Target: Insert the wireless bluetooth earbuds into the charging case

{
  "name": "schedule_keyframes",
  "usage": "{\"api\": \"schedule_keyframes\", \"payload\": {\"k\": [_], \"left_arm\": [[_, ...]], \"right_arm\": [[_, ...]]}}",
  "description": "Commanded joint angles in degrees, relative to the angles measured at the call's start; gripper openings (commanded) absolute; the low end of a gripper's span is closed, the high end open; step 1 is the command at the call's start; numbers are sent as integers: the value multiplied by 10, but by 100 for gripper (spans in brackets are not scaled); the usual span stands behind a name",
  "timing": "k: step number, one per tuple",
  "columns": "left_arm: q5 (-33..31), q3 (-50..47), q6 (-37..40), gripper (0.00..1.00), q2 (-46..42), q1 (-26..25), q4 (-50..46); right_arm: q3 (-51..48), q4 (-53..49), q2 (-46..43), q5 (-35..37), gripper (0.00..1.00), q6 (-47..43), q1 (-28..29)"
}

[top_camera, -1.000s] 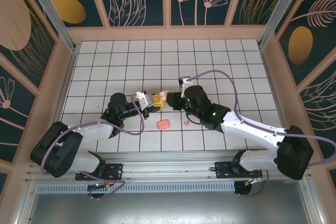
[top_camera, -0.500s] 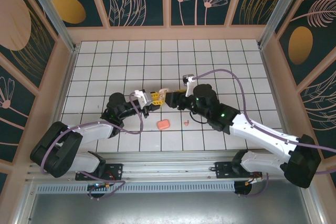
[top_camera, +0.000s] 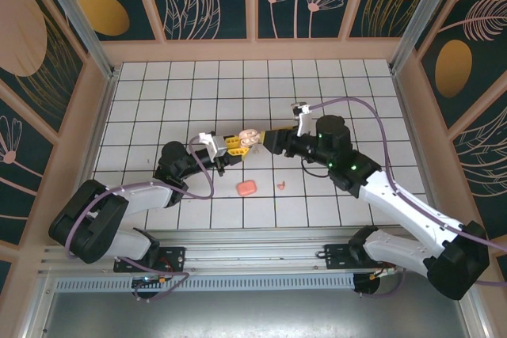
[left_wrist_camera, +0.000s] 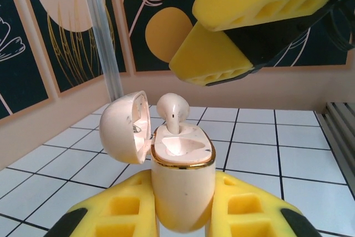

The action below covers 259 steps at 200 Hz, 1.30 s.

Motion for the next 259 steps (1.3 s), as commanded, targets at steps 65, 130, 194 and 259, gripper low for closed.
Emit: {"api": "schedule_keyframes", "payload": {"k": [65, 130, 194, 259], "left_arm": [[22, 14, -31, 13, 5, -2, 51], [20, 14, -31, 13, 3, -2, 49], [17, 17, -31, 13, 3, -1, 47], [10, 17, -32, 13, 3, -2, 46]], "right_arm": [[20, 44, 36, -175, 49, 48, -65], [19, 73, 61, -205, 40, 64, -66], [16, 78, 72, -215, 33, 72, -63], [13, 78, 70, -218, 28, 73, -53]]}}
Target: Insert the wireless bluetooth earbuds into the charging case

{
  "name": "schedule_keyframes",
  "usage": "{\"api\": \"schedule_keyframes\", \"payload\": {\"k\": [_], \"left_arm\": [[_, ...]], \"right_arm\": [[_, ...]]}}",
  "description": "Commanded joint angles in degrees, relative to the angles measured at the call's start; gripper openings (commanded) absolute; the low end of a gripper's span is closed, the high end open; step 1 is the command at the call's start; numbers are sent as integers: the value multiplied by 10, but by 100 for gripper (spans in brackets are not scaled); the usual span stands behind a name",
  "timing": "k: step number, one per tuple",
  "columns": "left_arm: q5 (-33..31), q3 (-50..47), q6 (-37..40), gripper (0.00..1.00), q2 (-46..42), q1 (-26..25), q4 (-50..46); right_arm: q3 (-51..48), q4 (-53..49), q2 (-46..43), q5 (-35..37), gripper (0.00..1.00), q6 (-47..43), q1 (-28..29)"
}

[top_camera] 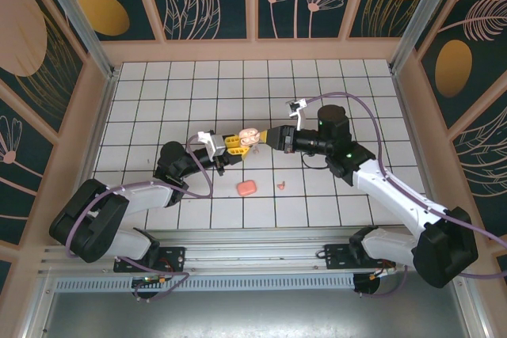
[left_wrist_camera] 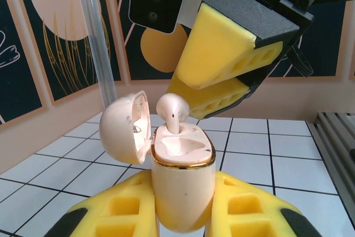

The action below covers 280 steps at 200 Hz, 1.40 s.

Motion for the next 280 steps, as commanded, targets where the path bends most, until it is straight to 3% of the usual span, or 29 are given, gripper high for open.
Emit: {"api": "schedule_keyframes", "payload": {"k": [1, 101, 206, 280], "left_arm": [[-2, 14, -9, 13, 0, -2, 25], [-13, 15, -11, 13, 2, -2, 22], [-14, 16, -7, 13, 3, -2, 13], [-12, 17, -5, 13, 1, -2, 8]], "right_arm": [[12, 22, 1, -12, 28, 5, 7], [12, 23, 1, -9, 21, 10, 23], [24, 26, 17, 2, 20, 8, 43], [26, -16, -15, 25, 30, -9, 41]]}}
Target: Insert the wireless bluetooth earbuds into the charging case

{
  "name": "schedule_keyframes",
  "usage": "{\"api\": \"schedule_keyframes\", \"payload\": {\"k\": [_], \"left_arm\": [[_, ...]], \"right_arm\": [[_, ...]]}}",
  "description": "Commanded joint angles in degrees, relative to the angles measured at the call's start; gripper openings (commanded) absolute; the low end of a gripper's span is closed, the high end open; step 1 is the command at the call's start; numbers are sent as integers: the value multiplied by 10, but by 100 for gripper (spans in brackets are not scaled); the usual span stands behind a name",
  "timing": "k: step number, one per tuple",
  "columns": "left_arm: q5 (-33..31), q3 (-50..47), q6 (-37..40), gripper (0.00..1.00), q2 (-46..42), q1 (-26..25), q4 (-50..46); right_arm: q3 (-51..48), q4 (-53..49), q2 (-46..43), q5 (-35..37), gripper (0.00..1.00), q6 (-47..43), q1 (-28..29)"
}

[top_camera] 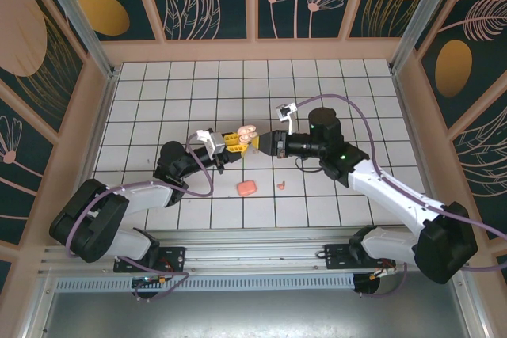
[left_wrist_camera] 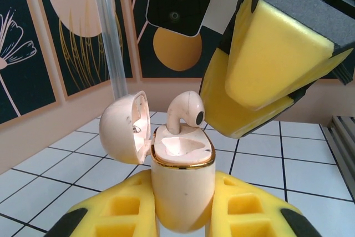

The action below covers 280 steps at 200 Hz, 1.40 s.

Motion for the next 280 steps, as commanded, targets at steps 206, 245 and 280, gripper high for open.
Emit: {"api": "schedule_keyframes", "payload": {"k": [206, 245, 280], "left_arm": [[15, 18, 8, 13, -6, -4, -2], [15, 18, 7, 12, -5, -4, -3], [15, 19, 6, 12, -5, -4, -3]], "right_arm": [[50, -25, 12, 20, 17, -25, -10], [47, -19, 16, 25, 16, -21, -2], [47, -20, 19, 32, 16, -20, 4]]}}
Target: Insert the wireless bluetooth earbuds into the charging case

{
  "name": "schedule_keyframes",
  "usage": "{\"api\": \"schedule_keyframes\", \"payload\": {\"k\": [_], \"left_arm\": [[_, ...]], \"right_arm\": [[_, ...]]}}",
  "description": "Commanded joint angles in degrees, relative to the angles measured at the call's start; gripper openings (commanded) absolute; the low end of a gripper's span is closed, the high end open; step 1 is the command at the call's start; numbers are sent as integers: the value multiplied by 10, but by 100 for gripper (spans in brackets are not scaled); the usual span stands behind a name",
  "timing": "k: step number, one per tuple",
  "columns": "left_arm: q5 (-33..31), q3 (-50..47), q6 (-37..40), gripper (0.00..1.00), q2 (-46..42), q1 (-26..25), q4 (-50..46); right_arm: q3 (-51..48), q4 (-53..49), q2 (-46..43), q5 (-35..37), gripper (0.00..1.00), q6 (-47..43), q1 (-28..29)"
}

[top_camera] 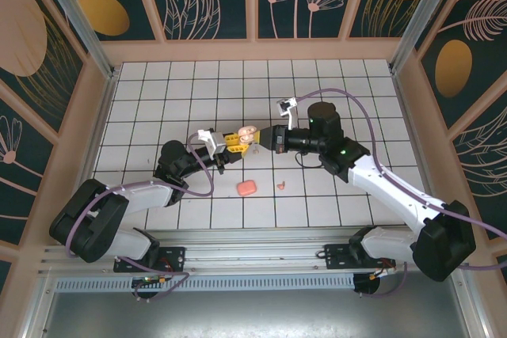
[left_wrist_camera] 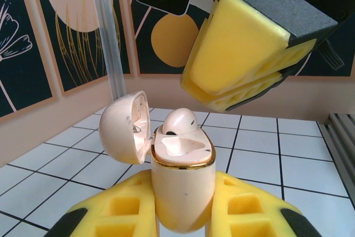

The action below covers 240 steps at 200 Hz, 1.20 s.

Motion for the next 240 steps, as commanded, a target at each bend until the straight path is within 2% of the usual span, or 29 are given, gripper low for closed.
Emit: {"api": "schedule_keyframes", "payload": {"k": [1, 54, 94, 122, 168, 196, 216, 240], "left_arm": [[13, 16, 6, 12, -6, -3, 11], [-8, 6, -2, 13, -4, -3, 14], [-50, -23, -46, 13, 11, -3, 71], [-37, -32, -51, 13, 18, -3, 86], [-34, -31, -9, 13, 0, -3, 40], [-39, -47, -9, 12, -2, -3, 58], [-72, -65, -22, 13, -3, -3, 77], [-146, -92, -47, 11, -1, -1, 104]], "right_arm": [[10, 17, 6, 9, 16, 5, 7], [33, -25, -9, 23, 23, -17, 0], [61, -102, -19, 49, 30, -41, -20], [76, -147, -17, 69, 32, -54, -32], [117, -242, 28, 134, 34, -61, -38], [143, -283, 72, 161, 35, -66, -38], [166, -314, 106, 187, 36, -68, -38], [203, -357, 154, 207, 37, -68, -37]]}}
